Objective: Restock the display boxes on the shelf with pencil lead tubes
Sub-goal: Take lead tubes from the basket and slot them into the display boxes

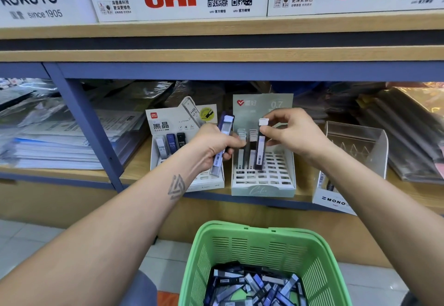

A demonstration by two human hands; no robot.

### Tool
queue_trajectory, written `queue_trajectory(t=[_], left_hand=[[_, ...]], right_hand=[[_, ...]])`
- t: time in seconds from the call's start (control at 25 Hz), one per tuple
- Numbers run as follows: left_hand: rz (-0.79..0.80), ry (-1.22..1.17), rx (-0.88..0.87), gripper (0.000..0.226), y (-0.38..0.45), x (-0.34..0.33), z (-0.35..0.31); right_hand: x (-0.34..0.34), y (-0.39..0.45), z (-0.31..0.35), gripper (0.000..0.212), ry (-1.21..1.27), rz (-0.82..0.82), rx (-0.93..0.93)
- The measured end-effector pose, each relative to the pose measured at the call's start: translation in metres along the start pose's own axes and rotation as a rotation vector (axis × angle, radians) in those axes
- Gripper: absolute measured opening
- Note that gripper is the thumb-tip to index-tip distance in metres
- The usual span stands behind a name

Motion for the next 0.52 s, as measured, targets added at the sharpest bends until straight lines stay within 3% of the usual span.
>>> queue_trajectory(t=[0.16,0.52], left_hand=[[-0.161,0.172,0.04,0.031,0.011,0.022,0.013],[-0.137,0.278,0.098,0.039,0.02,0.014,0.035]], right_hand=[[0.0,0.003,-0.007,0.015,-0.175,-0.067,0.069],[-0.016,0.0,-0.006,0.017,-0.22,-0.111,0.132]])
Point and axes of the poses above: each hand's wrist, its own y-axis towards the middle knuckle, its own x-axis out of the back of the hand, z = x × y, the point moved 8 cm from there along y, towards the middle knuckle, and after that the axes turned 8 degrees about -y, right-handed, at the moved point
